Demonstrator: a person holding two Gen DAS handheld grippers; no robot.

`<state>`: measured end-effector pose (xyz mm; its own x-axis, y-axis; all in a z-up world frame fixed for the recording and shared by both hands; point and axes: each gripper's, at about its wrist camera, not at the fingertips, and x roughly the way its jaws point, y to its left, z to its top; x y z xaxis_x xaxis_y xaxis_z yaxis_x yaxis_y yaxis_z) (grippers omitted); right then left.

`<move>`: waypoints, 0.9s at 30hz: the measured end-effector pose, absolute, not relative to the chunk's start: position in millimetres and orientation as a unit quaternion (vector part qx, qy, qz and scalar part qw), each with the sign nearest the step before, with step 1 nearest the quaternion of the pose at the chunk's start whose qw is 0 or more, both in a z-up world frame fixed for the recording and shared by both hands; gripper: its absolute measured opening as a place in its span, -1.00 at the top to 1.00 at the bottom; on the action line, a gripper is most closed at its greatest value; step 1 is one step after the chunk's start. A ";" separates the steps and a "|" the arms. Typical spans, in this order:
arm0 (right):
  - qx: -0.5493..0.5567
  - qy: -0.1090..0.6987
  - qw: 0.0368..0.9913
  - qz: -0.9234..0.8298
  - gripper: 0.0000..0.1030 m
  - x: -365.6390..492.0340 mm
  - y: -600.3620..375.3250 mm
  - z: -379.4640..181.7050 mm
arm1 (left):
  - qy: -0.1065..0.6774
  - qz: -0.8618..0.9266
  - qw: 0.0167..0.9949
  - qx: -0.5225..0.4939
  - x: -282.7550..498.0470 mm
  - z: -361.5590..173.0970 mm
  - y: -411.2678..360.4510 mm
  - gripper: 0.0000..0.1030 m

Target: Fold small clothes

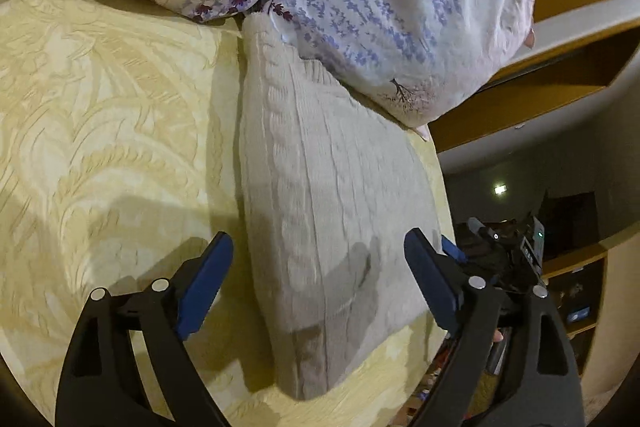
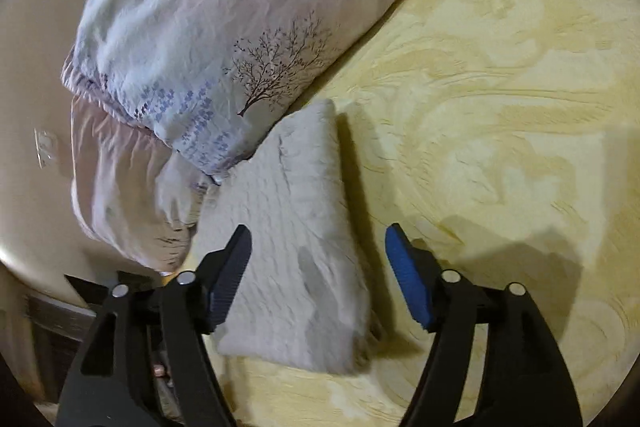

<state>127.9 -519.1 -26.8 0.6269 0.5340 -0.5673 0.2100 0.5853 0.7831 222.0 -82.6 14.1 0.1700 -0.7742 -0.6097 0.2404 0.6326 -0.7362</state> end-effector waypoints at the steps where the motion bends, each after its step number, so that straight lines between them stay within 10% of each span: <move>1: 0.440 0.434 0.779 0.104 -0.39 137.2 -518.6 -27.7 | 0.545 -0.351 0.720 -0.246 226.5 13.7 -85.4 -0.72; 17: 0.432 0.503 0.731 0.163 -0.16 194.6 -494.5 -59.7 | 0.565 -0.345 0.716 -0.223 259.0 3.7 -130.7 -0.69; 27: 0.471 0.492 0.706 0.193 0.35 191.1 -479.4 -71.8 | 0.559 -0.321 0.714 -0.273 268.2 -5.3 -121.3 -0.04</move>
